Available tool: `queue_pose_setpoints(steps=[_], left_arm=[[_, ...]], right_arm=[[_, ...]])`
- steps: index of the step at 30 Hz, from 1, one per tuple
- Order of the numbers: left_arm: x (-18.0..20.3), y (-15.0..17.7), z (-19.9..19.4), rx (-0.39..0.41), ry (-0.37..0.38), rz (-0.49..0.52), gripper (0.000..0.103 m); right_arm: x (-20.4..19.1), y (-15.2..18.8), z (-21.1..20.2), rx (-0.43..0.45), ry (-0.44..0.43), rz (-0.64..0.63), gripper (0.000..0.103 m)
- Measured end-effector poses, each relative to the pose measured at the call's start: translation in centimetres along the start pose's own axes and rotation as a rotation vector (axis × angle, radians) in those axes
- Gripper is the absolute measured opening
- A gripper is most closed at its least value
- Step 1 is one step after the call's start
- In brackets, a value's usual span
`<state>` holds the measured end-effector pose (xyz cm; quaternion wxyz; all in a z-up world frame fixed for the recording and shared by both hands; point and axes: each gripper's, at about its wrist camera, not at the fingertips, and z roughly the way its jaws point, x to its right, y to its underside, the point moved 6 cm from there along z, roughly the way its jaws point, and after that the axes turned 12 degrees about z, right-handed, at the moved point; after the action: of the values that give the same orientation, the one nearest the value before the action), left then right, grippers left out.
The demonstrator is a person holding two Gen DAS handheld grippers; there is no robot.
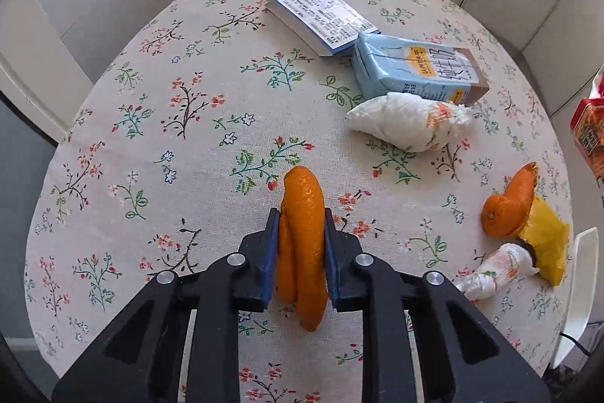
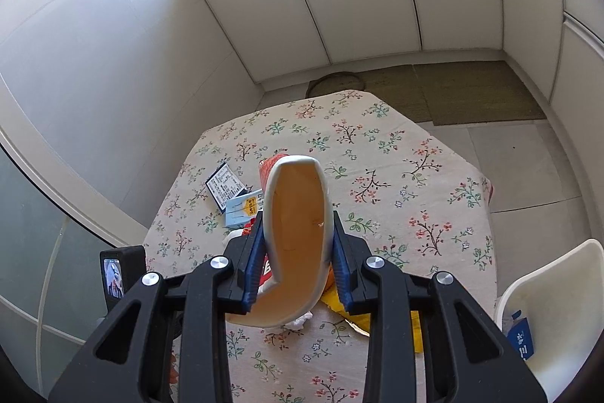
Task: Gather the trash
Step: 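Lift the orange peel with the left tool while the right tool carries the paper cup toward the bin, then open the right tool over the white bin to drop the paper cup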
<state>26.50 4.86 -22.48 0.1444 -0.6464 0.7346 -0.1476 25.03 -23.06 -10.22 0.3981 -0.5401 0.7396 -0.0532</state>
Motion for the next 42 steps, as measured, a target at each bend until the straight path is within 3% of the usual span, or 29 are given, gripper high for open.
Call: queue_pose_setpoints(steps=[5,13,25,34,42], left_arm=[[-0.5,-0.8,-1.5,0.068,0.048,-0.04,0.019],[-0.1,-3.1,-6.4,0.206,0.06,-0.054,0.019],[4.9,-5.7,-13.2,0.384,0.131,0.017,0.019],[10.2,-6.8,-16.5,0.447,0.206,0.092,0.019],[15.8,-6.7,-17.2,0.455,0.272,0.174,0.019]], right_arm=[[-0.1,-0.1,-0.3,0.008,-0.007,-0.004,0.032],[0.2,-0.3,-0.8,0.021,-0.019,0.001,0.032],[1.4,-1.4,-4.1,0.09,-0.026,0.009,0.032],[4.1,-2.4,-7.8,0.167,0.005,0.036,0.032],[9.1,-2.7,-11.9,0.24,0.096,0.071,0.032]])
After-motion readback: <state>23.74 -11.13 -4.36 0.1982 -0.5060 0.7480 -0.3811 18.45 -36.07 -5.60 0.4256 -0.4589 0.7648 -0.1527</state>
